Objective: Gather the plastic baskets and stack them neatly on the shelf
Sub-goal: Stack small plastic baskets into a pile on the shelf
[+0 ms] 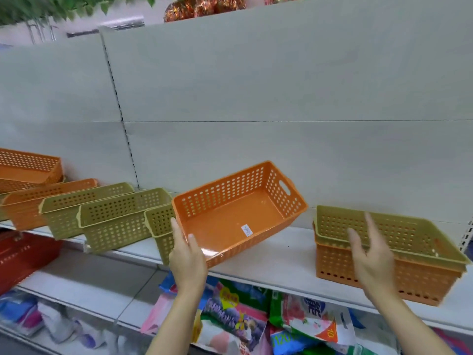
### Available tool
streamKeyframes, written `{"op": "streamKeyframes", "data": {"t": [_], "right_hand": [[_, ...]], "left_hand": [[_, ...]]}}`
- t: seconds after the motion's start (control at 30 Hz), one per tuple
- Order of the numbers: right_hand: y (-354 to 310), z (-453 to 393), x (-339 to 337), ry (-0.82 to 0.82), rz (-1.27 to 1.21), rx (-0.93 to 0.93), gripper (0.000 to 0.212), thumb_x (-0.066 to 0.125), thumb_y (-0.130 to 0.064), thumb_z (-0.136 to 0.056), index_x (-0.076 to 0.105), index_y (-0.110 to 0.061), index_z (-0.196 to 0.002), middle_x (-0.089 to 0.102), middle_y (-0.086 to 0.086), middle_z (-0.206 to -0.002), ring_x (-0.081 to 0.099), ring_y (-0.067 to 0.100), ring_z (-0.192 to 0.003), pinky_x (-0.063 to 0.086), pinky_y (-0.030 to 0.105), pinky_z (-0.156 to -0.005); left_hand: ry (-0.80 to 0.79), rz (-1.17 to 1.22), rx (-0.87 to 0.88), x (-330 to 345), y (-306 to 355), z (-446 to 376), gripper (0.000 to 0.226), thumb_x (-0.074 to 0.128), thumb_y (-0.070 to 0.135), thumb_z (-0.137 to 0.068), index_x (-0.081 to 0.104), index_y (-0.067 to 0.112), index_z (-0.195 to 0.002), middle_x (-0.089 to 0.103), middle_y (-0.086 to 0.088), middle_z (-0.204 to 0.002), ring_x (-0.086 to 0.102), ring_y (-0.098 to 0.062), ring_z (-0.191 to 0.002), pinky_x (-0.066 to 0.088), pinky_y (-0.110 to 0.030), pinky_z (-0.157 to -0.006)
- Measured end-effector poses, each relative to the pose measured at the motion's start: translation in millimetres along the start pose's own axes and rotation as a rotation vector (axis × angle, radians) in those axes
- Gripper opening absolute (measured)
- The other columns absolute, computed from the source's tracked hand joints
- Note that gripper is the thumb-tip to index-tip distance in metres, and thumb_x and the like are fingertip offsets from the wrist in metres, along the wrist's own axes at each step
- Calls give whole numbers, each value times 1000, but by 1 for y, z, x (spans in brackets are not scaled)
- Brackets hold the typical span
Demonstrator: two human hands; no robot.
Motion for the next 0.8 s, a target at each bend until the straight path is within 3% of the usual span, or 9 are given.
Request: {"op": "streamKeyframes", "data": {"t": [0.17,0.27,0.3,0.37,0.43,0.5,0.57,0.7,0.8], "right_hand": [[-74,-3,67,-84,-347,47,61,48,-48,-95,37,-20,-148,41,-4,-150,37,8,-136,30,34,-113],[-108,-2,100,-106,-464,61,53,51,-35,-97,39,-19,-147,46,-4,-146,44,3,-130,37,28,-108],[-118,-1,110,-112,-461,53,49,50,-31,-99,40,-21,-145,49,-6,-143,46,-3,-126,40,23,-105],[-136,3,128,-117,-438,24,40,46,-25,-101,41,-30,-140,55,-15,-129,49,-21,-107,42,5,-87],[-150,9,146,-126,-455,17,40,41,-18,-103,39,-27,-141,52,-21,-118,47,-31,-94,39,-3,-71],[-159,14,166,-141,-489,25,43,37,-16,-104,34,-23,-146,50,-21,-120,46,-31,-95,40,-3,-68],[-166,16,186,-152,-512,17,44,35,-16,-104,32,-22,-148,50,-19,-125,46,-29,-100,42,-1,-71],[-176,15,224,-166,-539,16,46,35,-19,-105,31,-23,-150,48,-16,-135,45,-26,-107,43,2,-77],[-174,12,247,-154,-576,38,46,39,-20,-103,34,-28,-149,50,-14,-139,49,-12,-117,51,18,-88]], "left_hand": [[-49,53,129,-40,9,-34,58,39,14,-110,20,21,-164,54,1,-143,50,-11,-109,43,-37,-94],[-98,111,168,-62,0,-61,58,41,12,-110,22,25,-163,56,15,-123,55,-1,-84,47,-30,-78],[-110,122,176,-70,-4,-70,58,42,12,-109,23,28,-162,59,16,-121,58,0,-83,50,-30,-75],[-107,133,194,-85,-8,-87,58,43,13,-109,23,34,-160,59,11,-134,66,-10,-96,55,-34,-86],[-83,139,212,-100,-10,-100,57,44,11,-109,25,32,-159,56,14,-132,61,1,-102,50,-22,-90],[-53,141,236,-113,-14,-113,57,44,11,-108,27,28,-159,53,14,-129,56,4,-102,44,-20,-91],[-30,126,252,-124,-21,-126,58,45,13,-109,26,27,-161,46,12,-134,52,-10,-112,42,-33,-97],[-8,123,231,-137,-39,-149,57,44,15,-109,26,26,-162,46,9,-143,50,-17,-119,44,-44,-103],[-8,112,223,-138,-41,-159,57,44,14,-109,27,24,-162,48,4,-146,52,-21,-120,43,-46,-104]]}}
Point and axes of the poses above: each hand's wrist, its own z-axis away from the middle knuckle, its own x-axis out of the palm, y = z × x, the point moved 9 cm from there along -z, towards the middle knuckle
